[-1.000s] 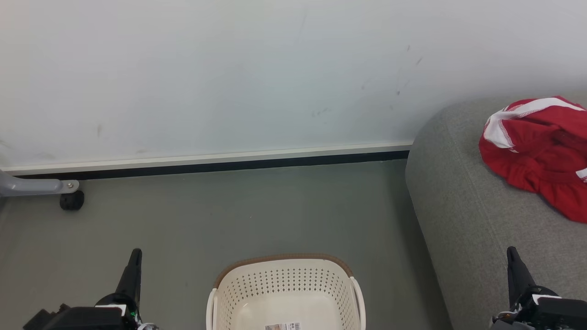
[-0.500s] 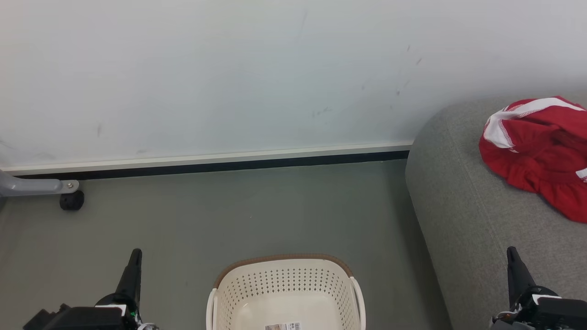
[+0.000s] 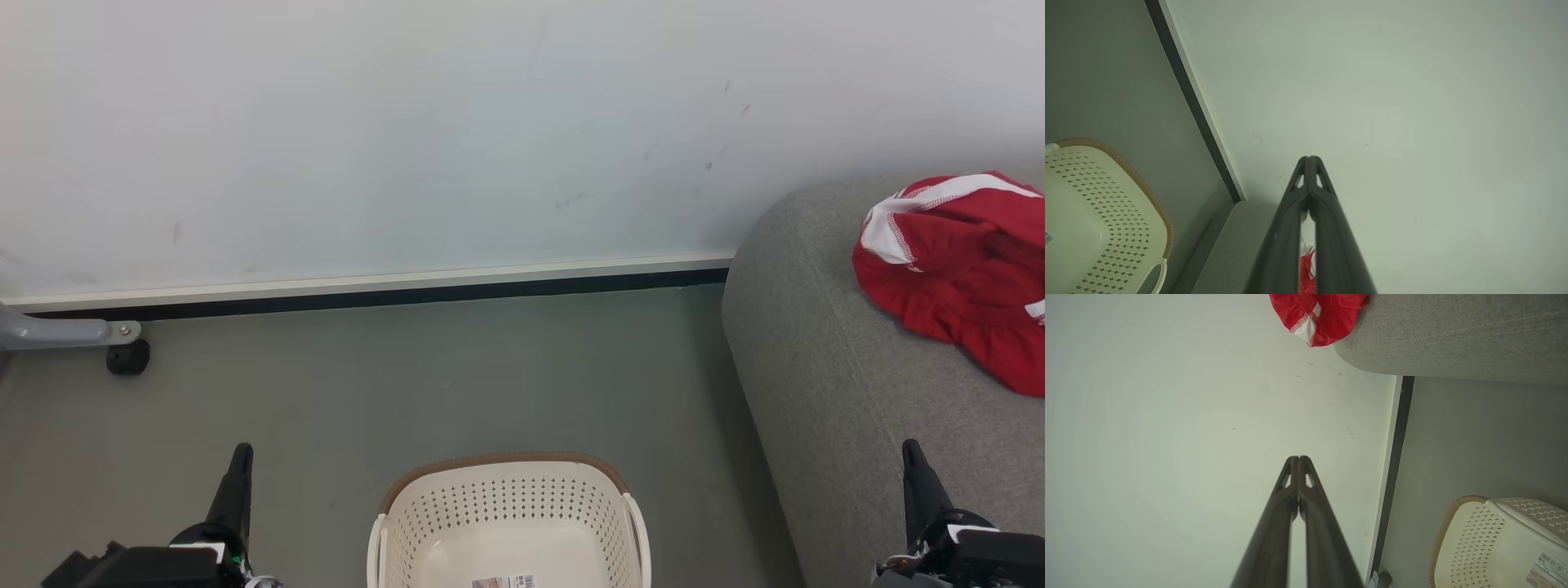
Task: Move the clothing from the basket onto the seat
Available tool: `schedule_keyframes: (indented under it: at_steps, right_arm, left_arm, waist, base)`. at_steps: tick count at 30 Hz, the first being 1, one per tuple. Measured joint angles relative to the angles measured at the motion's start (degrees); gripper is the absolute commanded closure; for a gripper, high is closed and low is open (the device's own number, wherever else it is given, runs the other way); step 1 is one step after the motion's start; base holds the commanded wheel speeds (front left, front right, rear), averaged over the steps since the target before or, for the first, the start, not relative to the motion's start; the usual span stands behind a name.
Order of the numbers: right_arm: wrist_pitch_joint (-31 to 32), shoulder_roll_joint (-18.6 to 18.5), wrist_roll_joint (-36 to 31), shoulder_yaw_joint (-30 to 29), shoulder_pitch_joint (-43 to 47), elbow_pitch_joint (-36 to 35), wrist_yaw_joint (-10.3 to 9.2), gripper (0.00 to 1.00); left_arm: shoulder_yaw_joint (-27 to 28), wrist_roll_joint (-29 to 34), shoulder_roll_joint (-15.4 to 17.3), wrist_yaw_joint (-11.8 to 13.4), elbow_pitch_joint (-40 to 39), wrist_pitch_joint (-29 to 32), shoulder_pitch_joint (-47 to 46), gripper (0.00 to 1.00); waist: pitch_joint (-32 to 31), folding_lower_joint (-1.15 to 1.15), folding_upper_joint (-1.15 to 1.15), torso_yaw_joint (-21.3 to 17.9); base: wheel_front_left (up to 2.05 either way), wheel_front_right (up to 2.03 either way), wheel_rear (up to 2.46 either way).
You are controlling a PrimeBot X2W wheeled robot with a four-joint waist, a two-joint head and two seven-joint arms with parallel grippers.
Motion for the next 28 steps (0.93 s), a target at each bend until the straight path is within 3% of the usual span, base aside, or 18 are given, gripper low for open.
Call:
schedule_keyframes:
  at_steps: [28]
  right_arm:
    - [0.0, 0.0, 0.0, 0.0, 0.0, 0.0, 0.00, 1.00]
  left_arm:
    - [0.0, 0.0, 0.0, 0.0, 0.1, 0.0, 0.0, 1.00]
  waist:
    - [0.0, 0.00, 0.00, 0.0]
  base:
    - [0.00, 0.00, 0.00]
